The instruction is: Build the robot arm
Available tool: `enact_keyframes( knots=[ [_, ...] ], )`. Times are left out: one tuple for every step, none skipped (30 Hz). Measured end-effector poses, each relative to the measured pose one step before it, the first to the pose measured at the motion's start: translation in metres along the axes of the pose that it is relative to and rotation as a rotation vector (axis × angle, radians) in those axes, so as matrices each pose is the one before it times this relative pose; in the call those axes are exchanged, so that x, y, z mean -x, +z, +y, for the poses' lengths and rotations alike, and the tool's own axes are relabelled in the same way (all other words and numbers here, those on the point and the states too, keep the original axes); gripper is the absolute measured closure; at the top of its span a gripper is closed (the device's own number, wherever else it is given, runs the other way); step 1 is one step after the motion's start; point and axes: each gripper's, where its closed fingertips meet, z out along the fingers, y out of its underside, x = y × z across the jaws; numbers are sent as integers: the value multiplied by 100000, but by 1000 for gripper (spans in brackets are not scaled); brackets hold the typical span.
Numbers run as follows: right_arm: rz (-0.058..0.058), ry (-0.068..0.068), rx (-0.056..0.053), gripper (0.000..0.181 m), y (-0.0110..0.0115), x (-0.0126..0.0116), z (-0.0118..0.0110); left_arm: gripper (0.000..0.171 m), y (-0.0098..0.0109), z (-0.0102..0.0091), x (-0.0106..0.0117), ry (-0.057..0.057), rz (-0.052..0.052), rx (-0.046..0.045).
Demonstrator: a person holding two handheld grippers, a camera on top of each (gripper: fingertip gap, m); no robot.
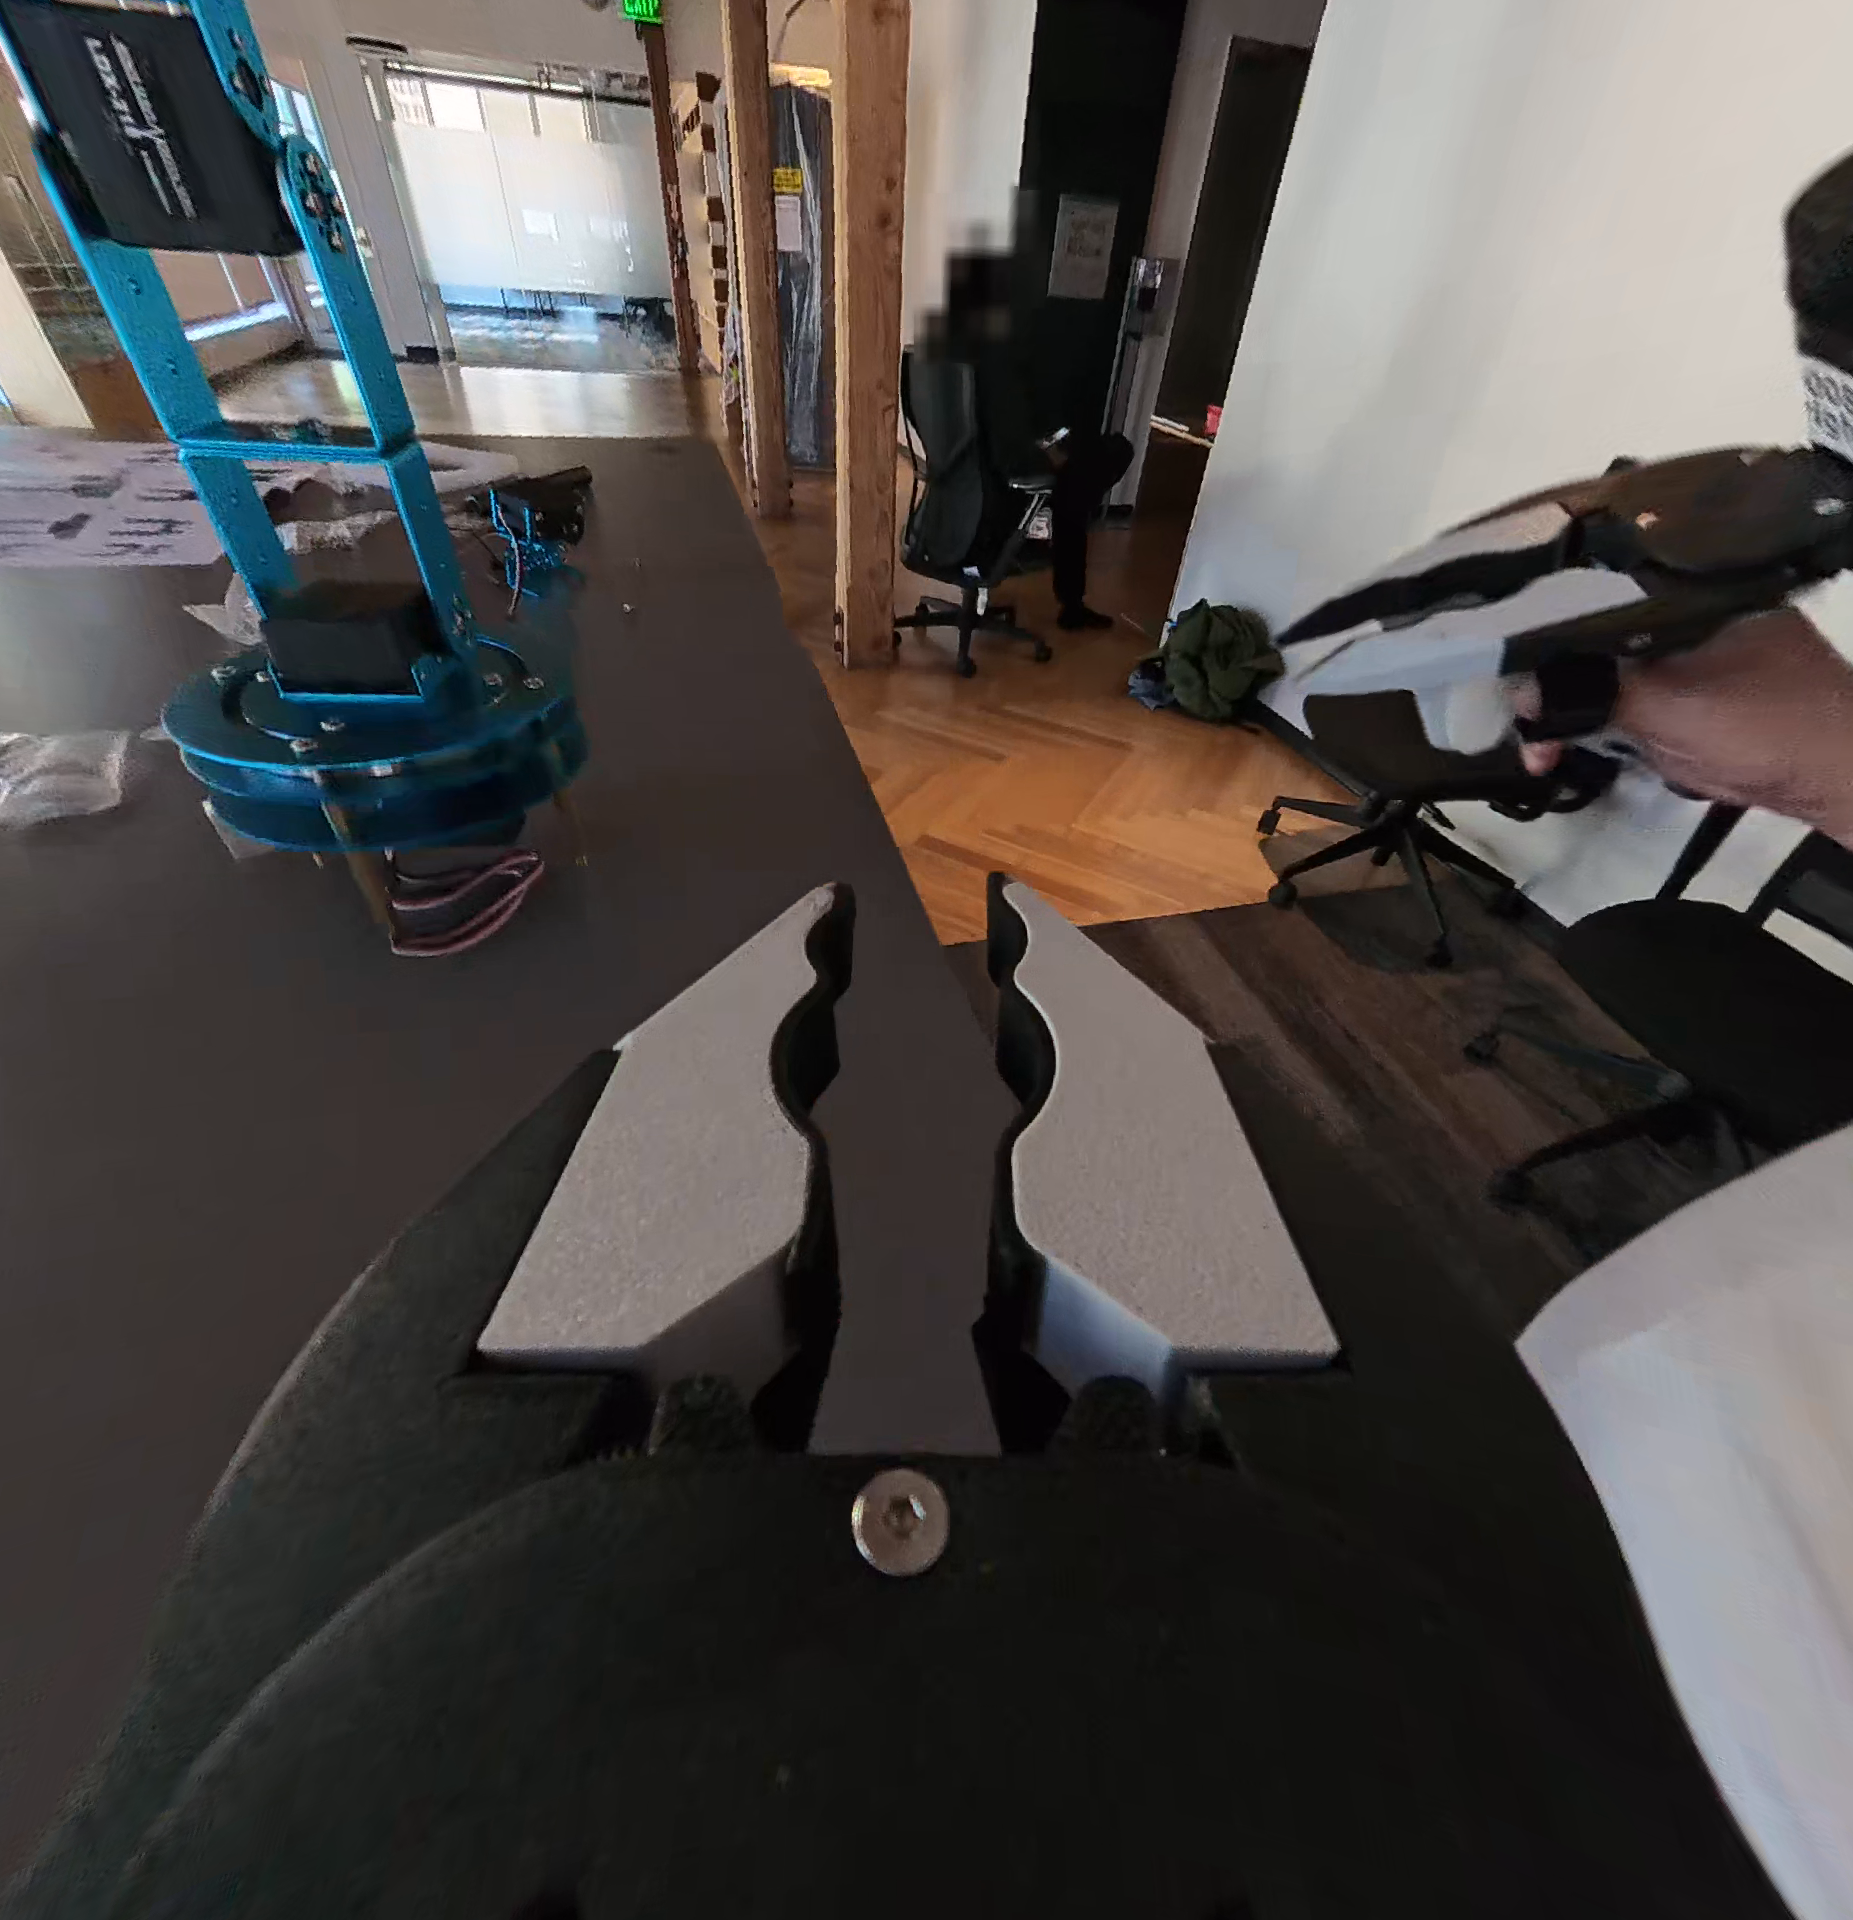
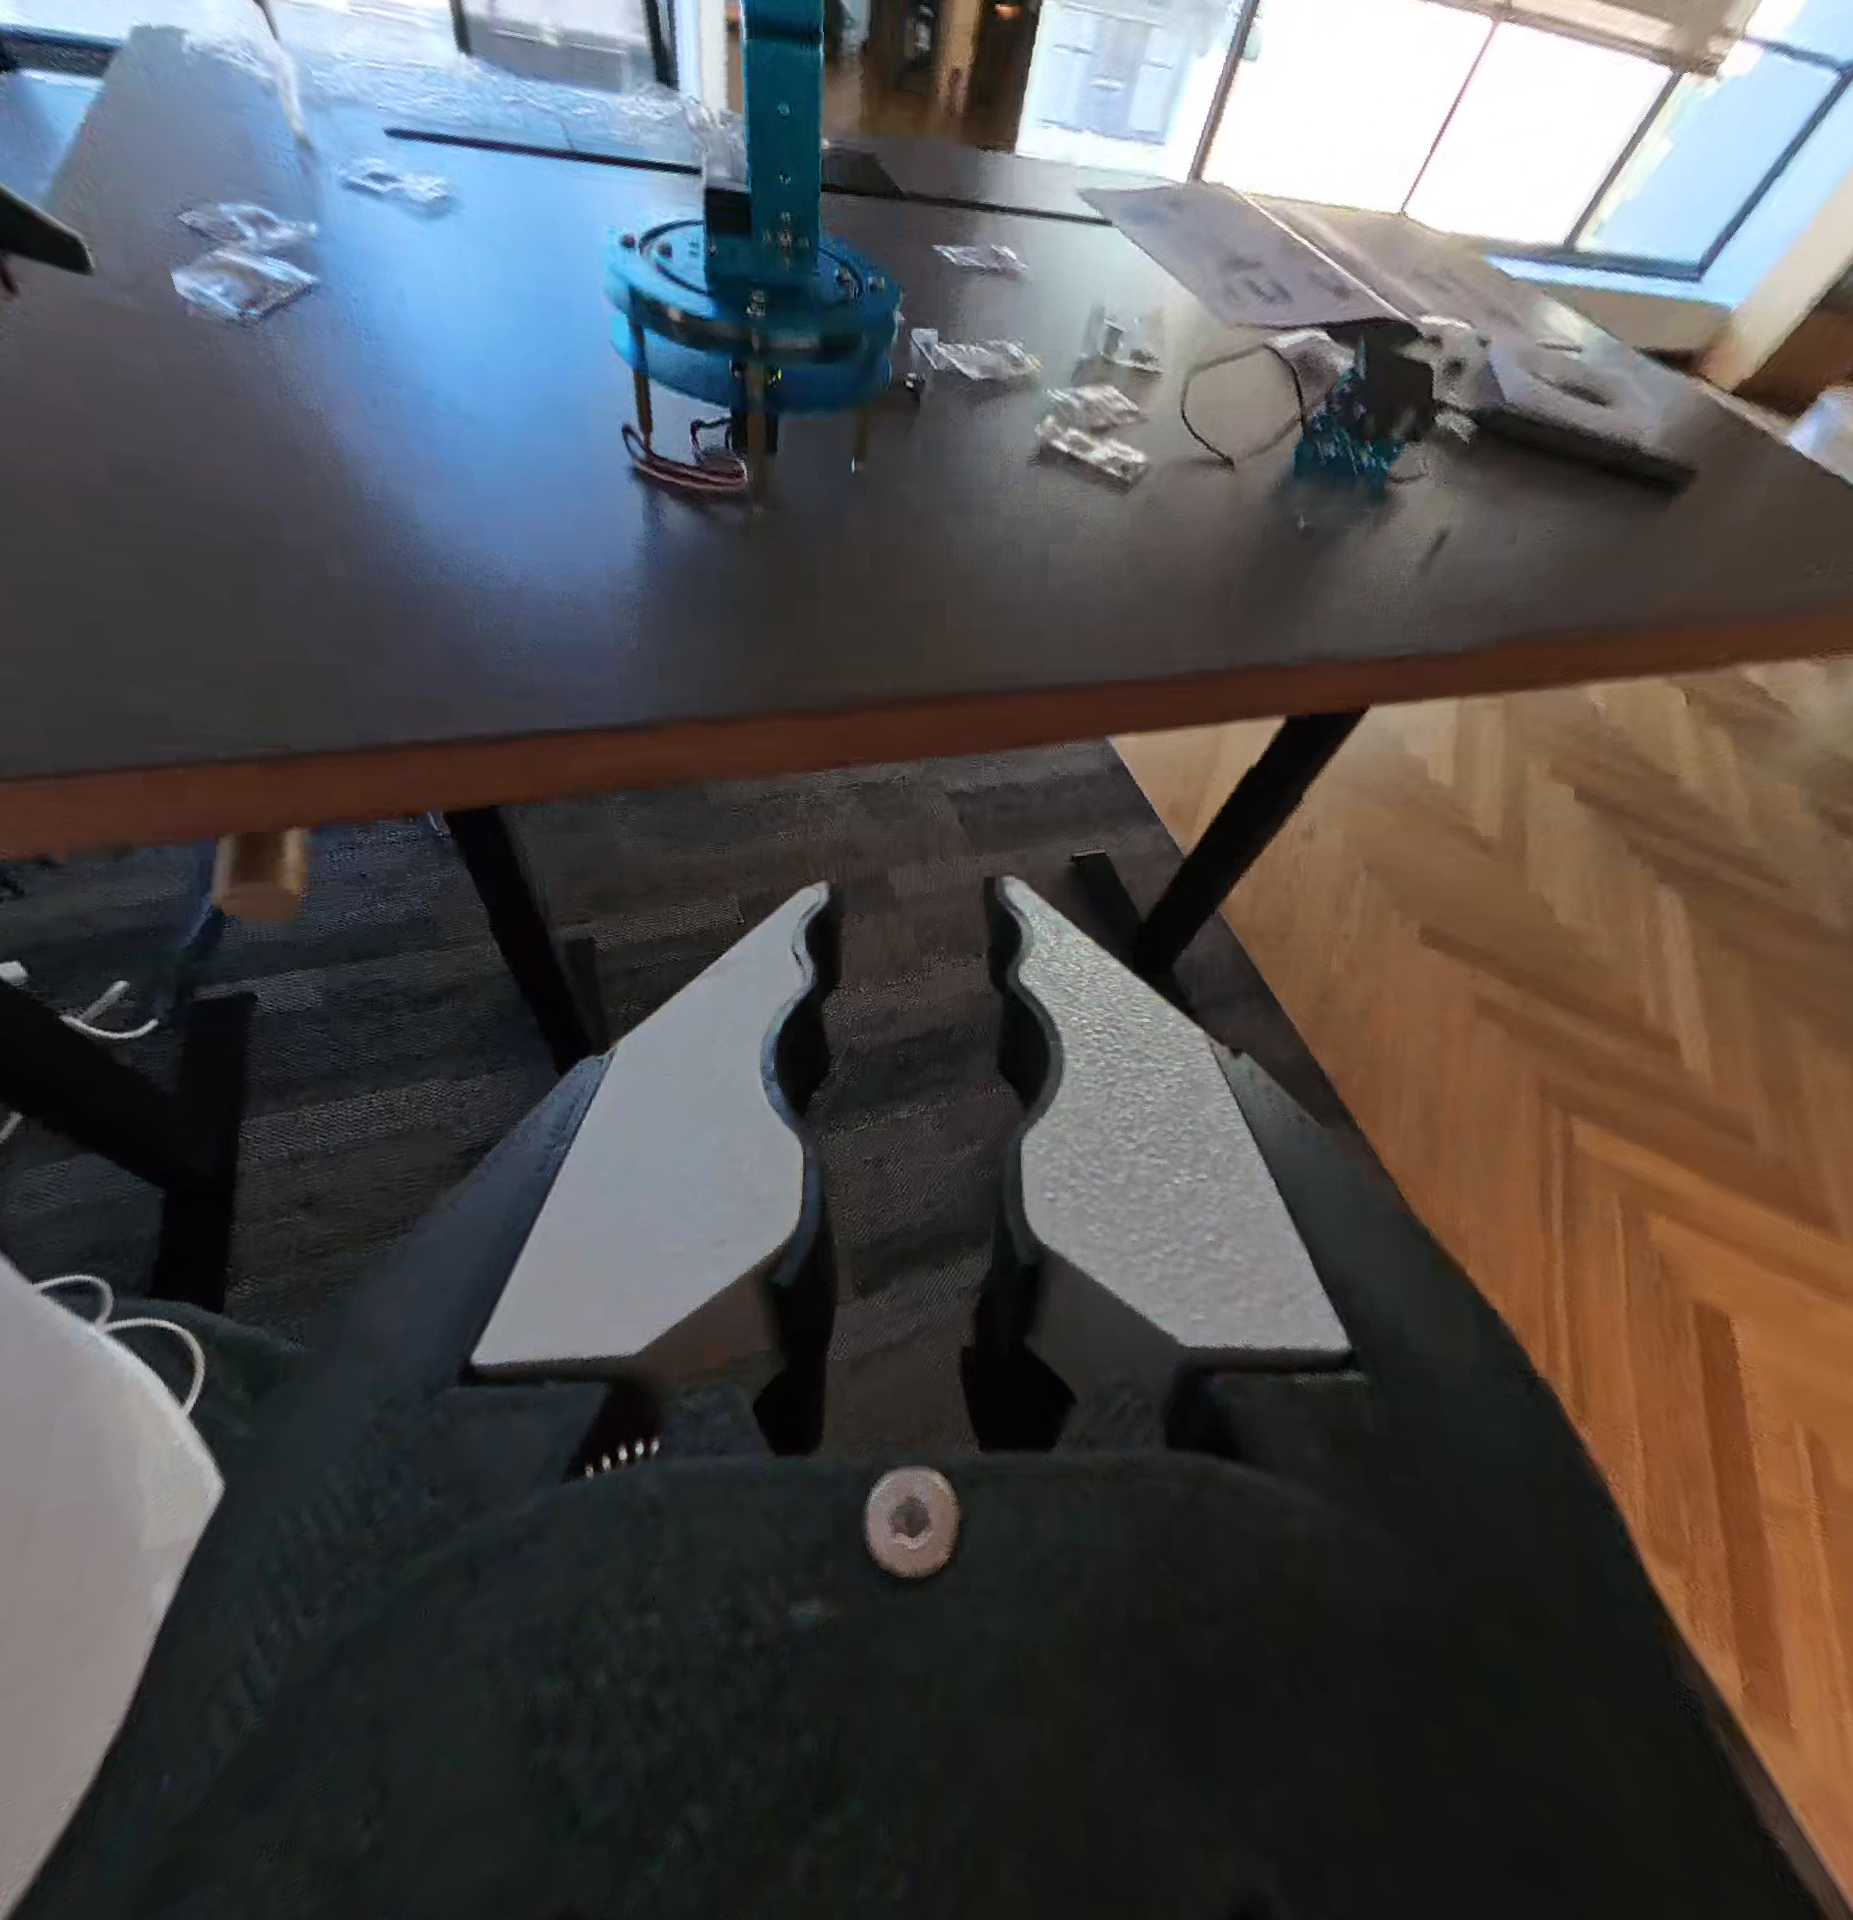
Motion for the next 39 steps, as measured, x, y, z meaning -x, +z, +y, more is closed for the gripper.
enact_keyframes(
  knots=[
    [-2587,-1272,769,153,1550,-804,-418,146,868,234,589,200,-280,1957],
    [-3107,133,1389,154,1487,-860,-161,145,768,581,730,-570,-575,2634],
    [-3592,882,1010,154,1394,-903,-85,145,1026,180,788,-1217,-797,2100],
    [-3420,957,327,156,1278,-1035,-56,144,919,183,588,-1582,-1238,1166],
    [-3096,197,-261,157,1157,-1186,-34,145,865,43,482,-1548,-1649,304],
    [-2872,-477,-346,159,1086,-1336,29,145,979,-127,502,-1375,-2103,-337],
    [-2775,-898,-457,160,1021,-1492,57,145,1149,-250,562,-1270,-2202,-309],
    [-2803,-1410,-617,160,985,-1623,39,146,1127,-226,285,-1116,-2460,55],
    [-2717,-2099,-567,160,946,-1738,40,145,1184,-233,177,-771,-2811,387],
    [-2715,-2913,-658,161,913,-1836,-8,146,1266,-381,182,-28,-3254,-93],
    [-2520,-3230,-102,161,870,-1925,12,147,1224,-405,125,187,-4191,-417],
    [-2425,-2055,1378,159,790,-1955,47,147,1230,-401,-10,-471,-3862,-48],
    [-2845,-1485,481,156,686,-1798,-205,147,1223,-470,-222,-603,-2515,90],
    [-3575,-1931,-1490,155,590,-1575,-506,146,1310,-600,-222,-400,-2178,-57],
    [-3781,-2746,-2369,154,568,-1421,-619,146,1041,-515,-267,14,-2322,-375],
    [-3024,-2724,-1928,153,578,-1418,-512,146,949,-453,-247,38,-2386,-457],
    [-2462,-2199,-1119,152,667,-1390,-349,146,927,-447,-159,-518,-2560,-125],
    [-2604,-1697,-650,152,764,-1260,-246,146,752,-297,-159,-992,-2160,-109],
    [-2474,-1272,-501,151,859,-1154,-205,146,660,-240,-220,-1162,-1390,-382],
    [-2266,-1150,-634,148,890,-1052,-222,146,700,-263,-266,-941,-768,-417],
    [-1786,-1517,-1018,146,864,-1001,-243,148,940,-343,-316,-233,113,-282],
    [-833,-1920,-1485,146,808,-1082,-251,150,948,-193,-259,553,848,257],
    [175,-2066,-1632,146,751,-1174,-209,150,1031,-145,-185,1246,1452,832],
    [742,-1847,-1311,146,684,-1220,-141,151,1097,-152,-155,2201,2310,778],
    [2152,-1031,-1018,146,583,-1368,-69,153,1186,-148,-52,2755,2657,690],
    [3306,835,-528,146,442,-1466,-22,155,1237,28,190,1742,2071,2068],
    [1961,2441,-1043,146,279,-1173,-141,154,1181,129,310,75,1715,3618],
    [267,2288,-2984,147,133,-890,-385,152,1080,-88,291,-175,1522,2575],
    [-124,899,-3968,152,37,-908,-462,152,958,-406,338,45,515,450],
    [144,-1254,-3216,158,17,-1119,-366,153,893,-629,466,-232,-932,-745],
    [1115,-3111,-1075,161,98,-1543,-120,155,891,-745,558,-1313,-1844,-973],
    [2201,-3680,819,162,153,-1994,69,155,947,-818,520,-2361,-1917,-1300],
    [2029,-3536,548,164,186,-2232,35,157,998,-854,453,-2599,-1850,-1877],
    [968,-3928,-778,166,196,-2308,-44,159,1087,-813,448,-2223,-2194,-2337],
    [687,-4183,-1050,170,170,-2482,111,163,1183,-681,535,-1987,-3045,-2249],
    [763,-4281,-1073,174,168,-2674,351,164,1273,-560,541,-1847,-3513,-1887],
    [487,-3840,-1467,178,189,-2784,537,165,1369,-509,453,-1623,-3579,-1870],
    [-101,-2998,-2101,181,239,-2802,722,166,1425,-502,361,-1426,-4073,-2052],
    [-612,-1940,-2532,181,339,-2802,937,167,1458,-508,323,-1377,-5192,-2111]
  ],
)
